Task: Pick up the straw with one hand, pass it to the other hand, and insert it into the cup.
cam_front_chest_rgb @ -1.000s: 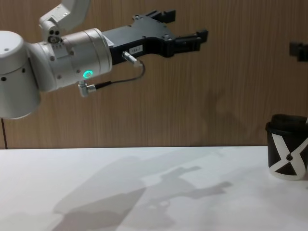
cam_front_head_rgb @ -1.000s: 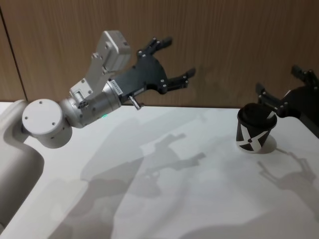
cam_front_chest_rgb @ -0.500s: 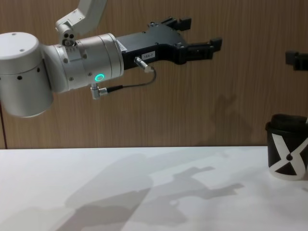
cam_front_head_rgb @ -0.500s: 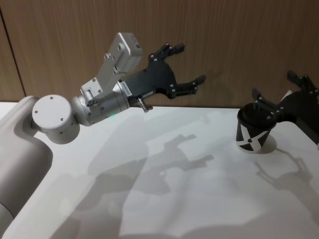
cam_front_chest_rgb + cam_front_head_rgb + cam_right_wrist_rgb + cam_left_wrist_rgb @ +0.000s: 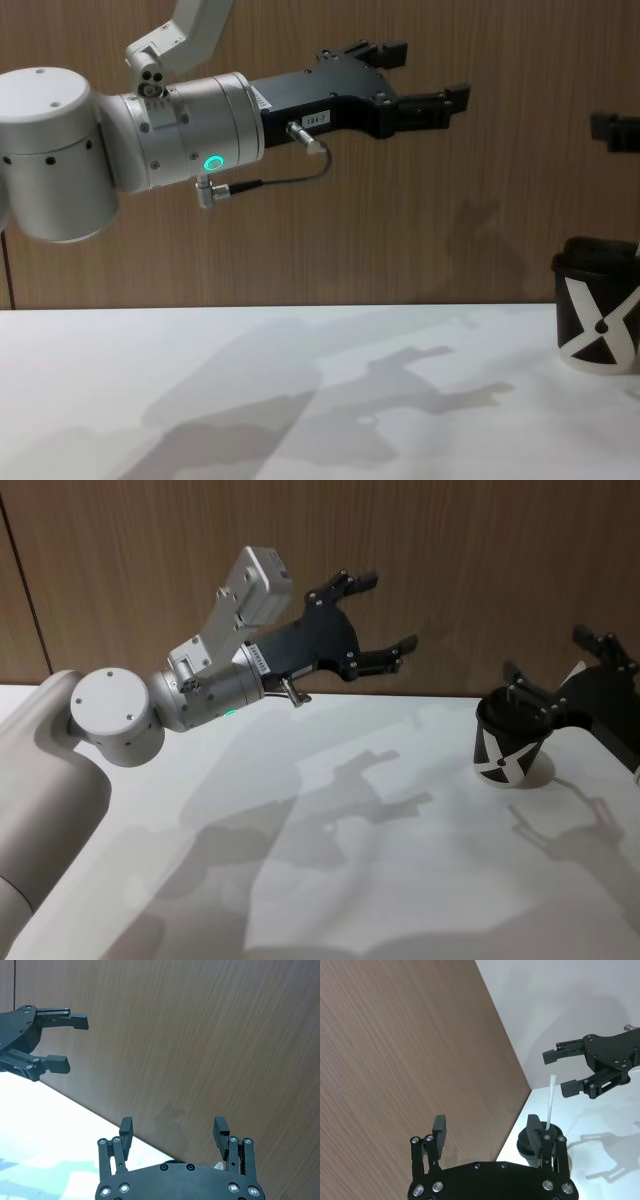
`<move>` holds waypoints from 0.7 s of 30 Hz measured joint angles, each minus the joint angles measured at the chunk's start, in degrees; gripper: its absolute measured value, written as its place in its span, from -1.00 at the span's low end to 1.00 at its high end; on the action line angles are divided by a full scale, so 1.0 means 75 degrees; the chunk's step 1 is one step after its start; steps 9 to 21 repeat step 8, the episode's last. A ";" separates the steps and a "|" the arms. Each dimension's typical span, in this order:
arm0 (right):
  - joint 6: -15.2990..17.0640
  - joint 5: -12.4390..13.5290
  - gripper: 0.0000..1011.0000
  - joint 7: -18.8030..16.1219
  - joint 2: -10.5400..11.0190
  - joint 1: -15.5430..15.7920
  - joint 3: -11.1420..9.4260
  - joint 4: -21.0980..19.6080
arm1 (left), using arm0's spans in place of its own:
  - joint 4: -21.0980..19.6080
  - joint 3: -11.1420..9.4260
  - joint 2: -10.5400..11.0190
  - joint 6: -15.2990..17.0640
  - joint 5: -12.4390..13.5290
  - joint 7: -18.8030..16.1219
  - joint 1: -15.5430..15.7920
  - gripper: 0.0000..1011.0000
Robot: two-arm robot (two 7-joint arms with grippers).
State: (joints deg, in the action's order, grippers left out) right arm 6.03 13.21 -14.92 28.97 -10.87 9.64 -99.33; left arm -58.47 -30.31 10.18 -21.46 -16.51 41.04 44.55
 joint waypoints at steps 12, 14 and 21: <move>0.0004 -0.0007 0.98 -0.0007 -0.0006 0.0000 0.0003 0.0007 | 0.0037 -0.0016 -0.0013 -0.0007 -0.0007 0.0031 0.0025 0.98; 0.0004 -0.0007 0.98 -0.0007 -0.0006 0.0000 0.0003 0.0007 | 0.0037 -0.0016 -0.0013 -0.0007 -0.0007 0.0031 0.0025 0.98; 0.0004 -0.0007 0.98 -0.0007 -0.0006 0.0000 0.0003 0.0007 | 0.0037 -0.0016 -0.0013 -0.0007 -0.0007 0.0031 0.0025 0.98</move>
